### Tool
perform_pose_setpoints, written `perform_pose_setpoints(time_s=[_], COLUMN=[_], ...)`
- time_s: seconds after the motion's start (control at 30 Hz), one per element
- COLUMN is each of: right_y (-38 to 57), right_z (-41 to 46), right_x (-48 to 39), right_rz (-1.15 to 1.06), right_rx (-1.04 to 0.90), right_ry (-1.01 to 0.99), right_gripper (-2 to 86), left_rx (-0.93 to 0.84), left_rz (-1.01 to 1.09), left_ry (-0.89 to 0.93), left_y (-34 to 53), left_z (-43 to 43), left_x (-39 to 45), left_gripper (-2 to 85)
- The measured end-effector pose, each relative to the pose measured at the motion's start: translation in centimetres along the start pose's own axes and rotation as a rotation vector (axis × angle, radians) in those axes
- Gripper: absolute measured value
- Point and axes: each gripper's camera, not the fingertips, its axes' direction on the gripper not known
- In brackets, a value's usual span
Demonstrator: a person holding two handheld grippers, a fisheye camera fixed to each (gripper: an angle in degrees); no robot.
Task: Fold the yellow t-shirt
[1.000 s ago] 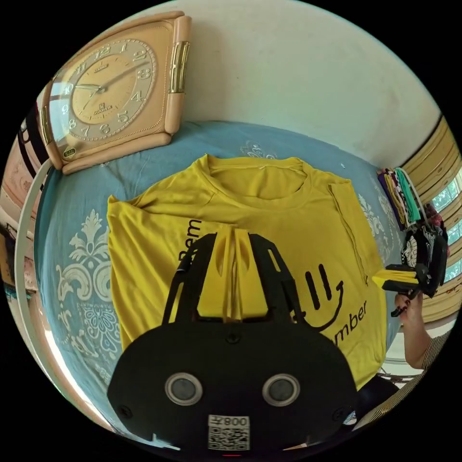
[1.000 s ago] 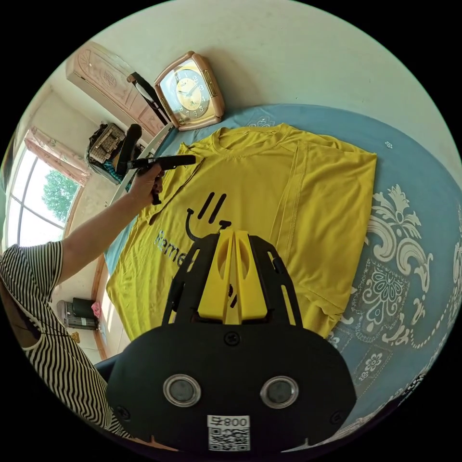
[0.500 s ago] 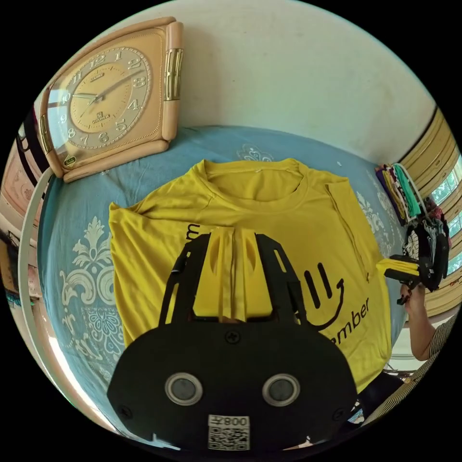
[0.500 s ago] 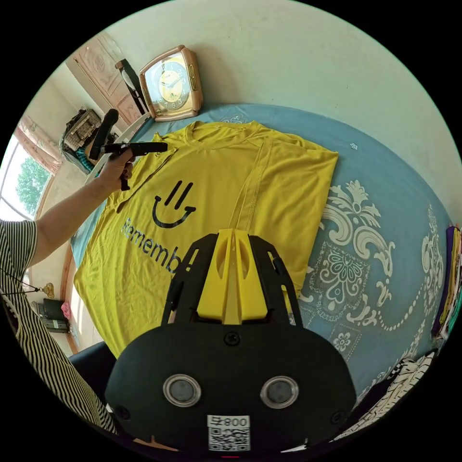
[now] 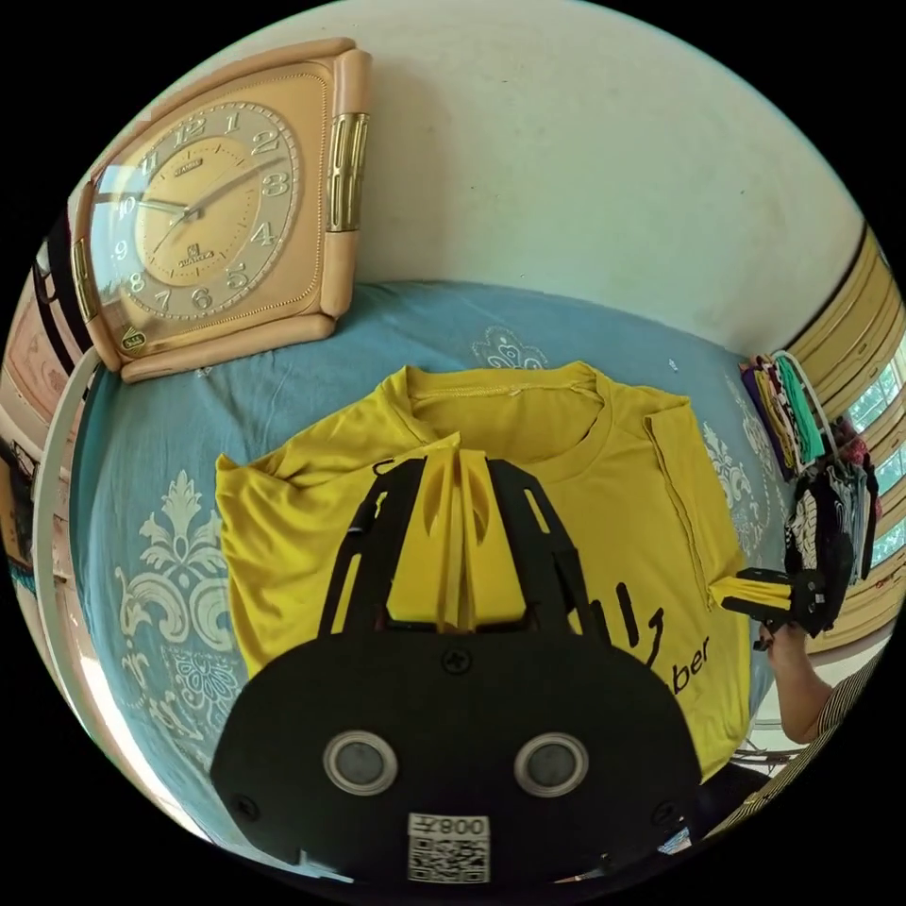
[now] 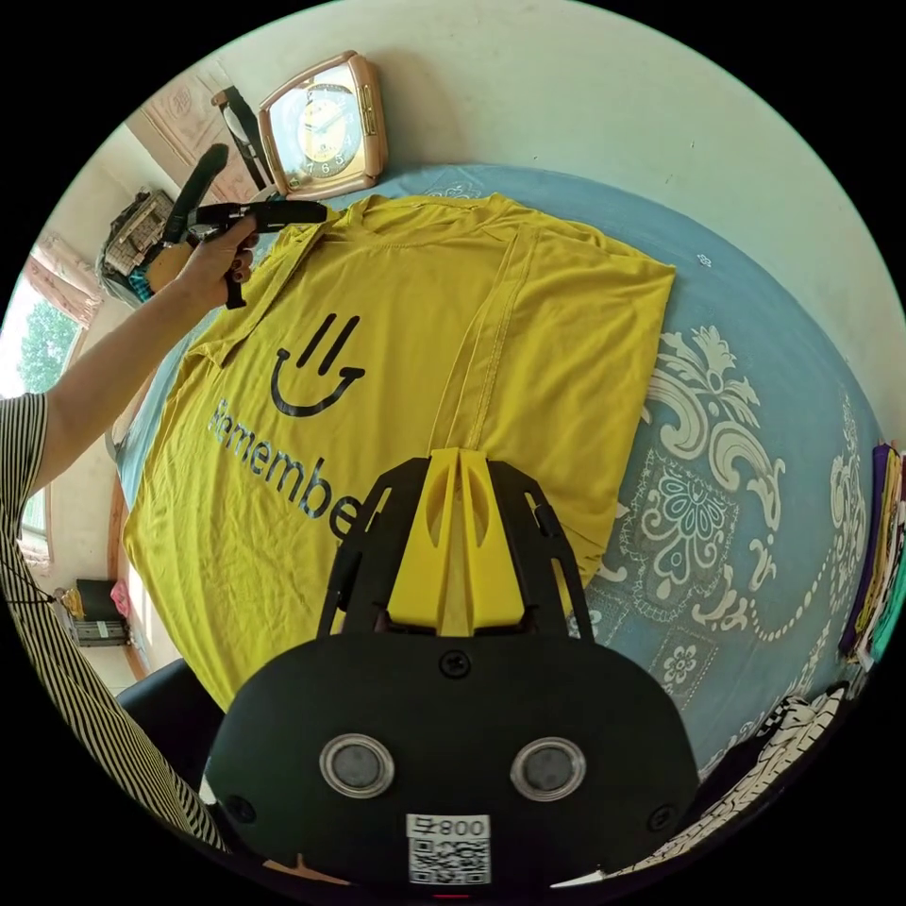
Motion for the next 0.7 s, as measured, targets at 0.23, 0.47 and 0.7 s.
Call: perform_pose_setpoints(time_s=[0.23,0.47,0.7], right_y=[1.0,3.4,4.7], right_z=[0.3,0.0,0.5], right_x=[-0.2,-0.8,-2.3], right_rz=[0.020,0.013,-0.116], right_rx=[-0.003,0.053,0.052], right_ry=[-0.024,-0.010,0.040], right_gripper=[0.3,0.6,4.8], left_rx=[0.012,-0.068,-0.198], left_rz=[-0.004,-0.007,0.032], left_ry=[0.049,0.157,0.012], left_y=[2.7,12.9,19.4], left_z=[-2.1,-7.3,-7.8], left_x=[-0.4,-1.2,-0.7], left_gripper=[4.1,7.8,4.3])
